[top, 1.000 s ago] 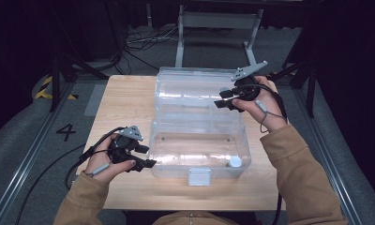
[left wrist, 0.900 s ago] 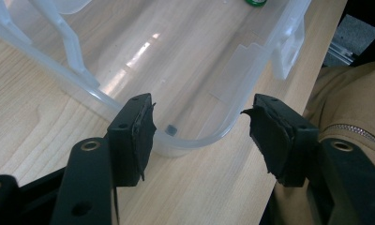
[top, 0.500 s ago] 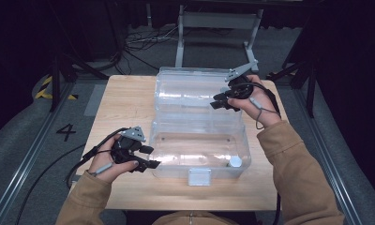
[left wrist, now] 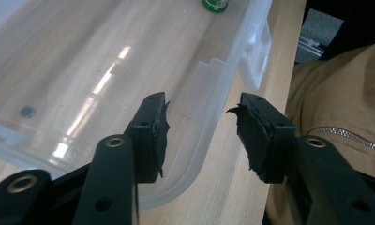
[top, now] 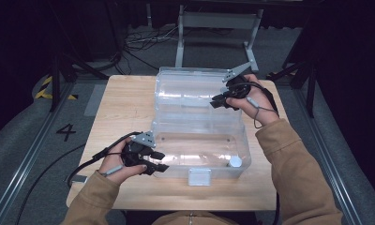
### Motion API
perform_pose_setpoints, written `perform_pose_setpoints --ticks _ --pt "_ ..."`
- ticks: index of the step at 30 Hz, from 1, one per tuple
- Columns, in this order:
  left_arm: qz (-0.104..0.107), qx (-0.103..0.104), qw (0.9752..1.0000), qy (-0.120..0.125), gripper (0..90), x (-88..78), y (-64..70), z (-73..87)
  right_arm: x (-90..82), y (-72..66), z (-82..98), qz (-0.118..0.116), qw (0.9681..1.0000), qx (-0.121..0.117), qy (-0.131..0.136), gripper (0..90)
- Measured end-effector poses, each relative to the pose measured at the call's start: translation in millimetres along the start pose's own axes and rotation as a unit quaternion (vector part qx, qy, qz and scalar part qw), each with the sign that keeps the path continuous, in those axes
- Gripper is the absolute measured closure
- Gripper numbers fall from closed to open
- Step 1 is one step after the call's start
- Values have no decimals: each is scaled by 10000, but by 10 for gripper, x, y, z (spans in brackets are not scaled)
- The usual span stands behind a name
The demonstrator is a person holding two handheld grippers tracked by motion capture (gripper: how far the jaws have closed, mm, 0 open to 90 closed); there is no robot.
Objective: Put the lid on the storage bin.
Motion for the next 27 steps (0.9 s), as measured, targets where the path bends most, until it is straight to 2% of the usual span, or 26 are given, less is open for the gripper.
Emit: perform_pose_setpoints --ticks 5,6,8,14,27 --pt "15 47 9997 -229 654 116 -6 12 -2 -9 1 14 10000 -14 12 744" --pt "75 42 9996 -265 674 133 -4 14 -2 -11 2 16 10000 -4 15 745" --pt "108 77 9992 -375 750 163 1 20 -4 -14 3 19 10000 3 10 747" --pt "0 153 9985 -523 759 225 8 27 -3 -34 10 11 10000 25 55 758" --pt "-23 126 9984 -549 757 251 10 33 -18 -97 25 98 9999 21 115 779"
Point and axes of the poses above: each handheld gripper's, and its own axes: x roughly forward along the jaws, z roughly out of its underside, y roughly to its right, the point moved 2 cm from there along x, roughly forward along the jaws, and after that the axes turned 3 degrees about y, right-handed, at the moved point
